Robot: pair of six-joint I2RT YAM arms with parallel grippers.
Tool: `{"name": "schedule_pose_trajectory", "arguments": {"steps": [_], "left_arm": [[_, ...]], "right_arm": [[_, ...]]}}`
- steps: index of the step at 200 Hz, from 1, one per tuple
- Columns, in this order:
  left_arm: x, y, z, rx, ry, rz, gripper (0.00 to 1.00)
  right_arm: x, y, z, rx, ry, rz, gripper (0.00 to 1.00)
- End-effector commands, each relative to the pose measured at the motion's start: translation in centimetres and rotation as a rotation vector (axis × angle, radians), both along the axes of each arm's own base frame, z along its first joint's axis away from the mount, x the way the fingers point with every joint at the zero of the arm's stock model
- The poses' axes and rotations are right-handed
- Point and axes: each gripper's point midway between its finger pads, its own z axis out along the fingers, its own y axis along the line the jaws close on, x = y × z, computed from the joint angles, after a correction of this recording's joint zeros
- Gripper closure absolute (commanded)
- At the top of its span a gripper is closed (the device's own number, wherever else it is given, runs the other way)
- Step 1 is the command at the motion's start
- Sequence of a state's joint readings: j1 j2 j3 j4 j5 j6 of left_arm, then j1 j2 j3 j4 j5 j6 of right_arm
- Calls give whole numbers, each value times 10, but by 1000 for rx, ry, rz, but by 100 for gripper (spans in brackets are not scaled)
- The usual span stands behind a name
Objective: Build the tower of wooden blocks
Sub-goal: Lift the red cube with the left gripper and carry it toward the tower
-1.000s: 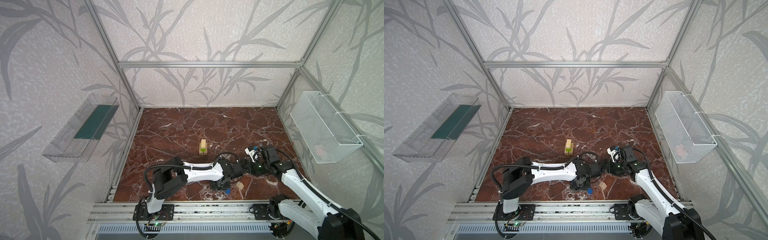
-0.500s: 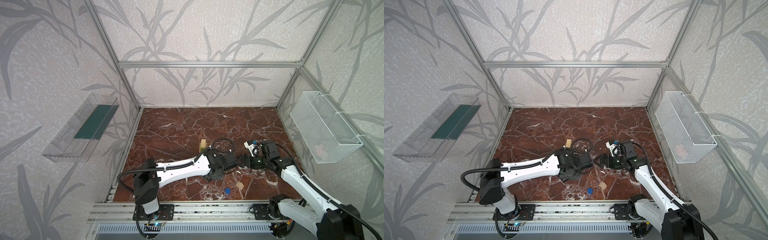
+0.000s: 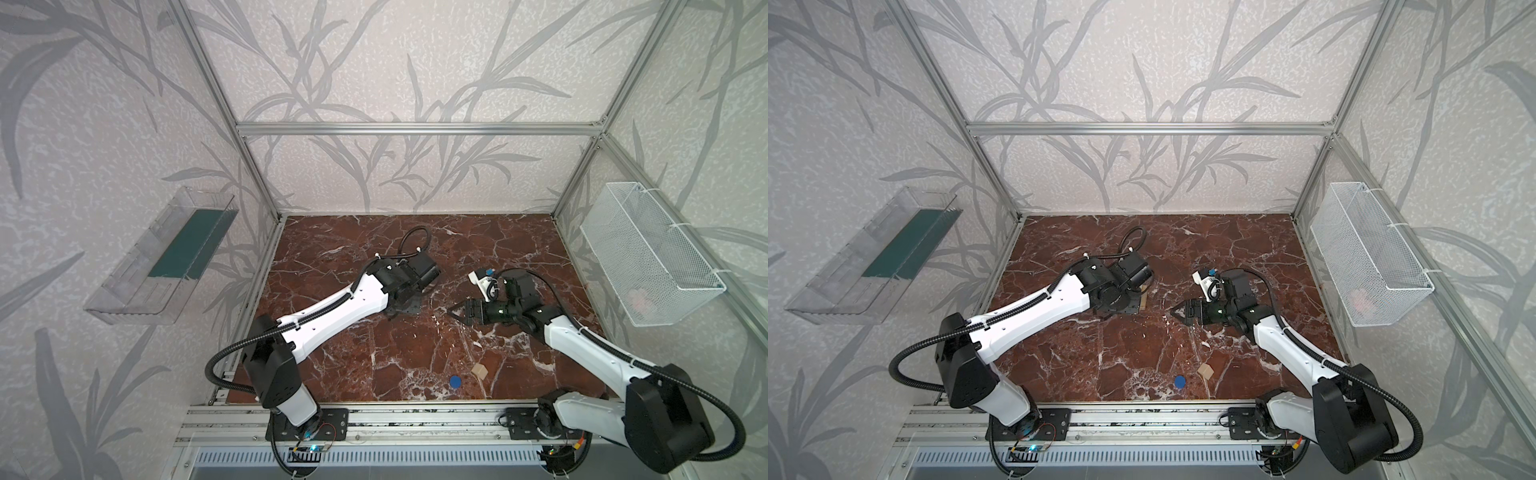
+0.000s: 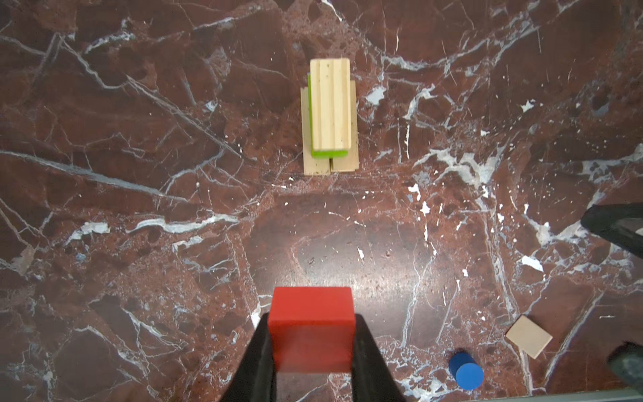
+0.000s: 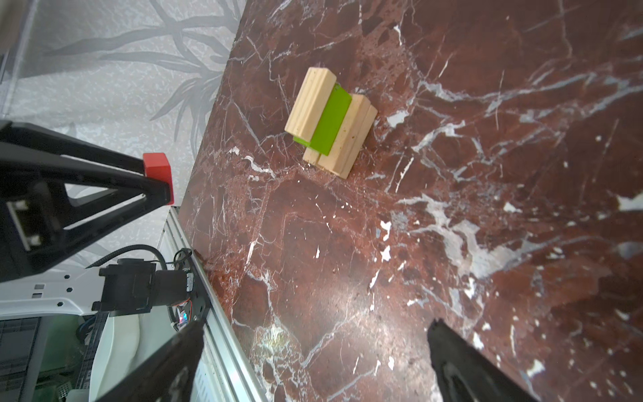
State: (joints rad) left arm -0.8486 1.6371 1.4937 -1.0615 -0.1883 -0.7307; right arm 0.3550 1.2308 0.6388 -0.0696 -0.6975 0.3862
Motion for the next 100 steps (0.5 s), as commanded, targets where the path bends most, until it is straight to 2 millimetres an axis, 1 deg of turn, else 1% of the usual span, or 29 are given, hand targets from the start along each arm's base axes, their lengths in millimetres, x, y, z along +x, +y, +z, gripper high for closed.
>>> {"name": "schedule_pose_trajectory", "arguments": {"steps": [1, 20, 43, 68, 100], "left_arm": [[18, -4, 0, 27, -13, -54, 85], [35, -6, -1, 13, -4, -32, 85], [51, -15, -5, -27, 21, -15, 85], [65, -25, -18, -27, 65, -23, 86], [75, -23, -34, 26, 112, -15, 86]], "right_arm": [[17, 11, 24, 48, -135, 42, 1], [24, 13, 18, 49, -128, 29, 1], [30, 16, 14, 59, -150, 20, 1], [37, 16, 6, 64, -171, -4, 1], [36, 19, -6, 50, -157, 0, 1]]}}
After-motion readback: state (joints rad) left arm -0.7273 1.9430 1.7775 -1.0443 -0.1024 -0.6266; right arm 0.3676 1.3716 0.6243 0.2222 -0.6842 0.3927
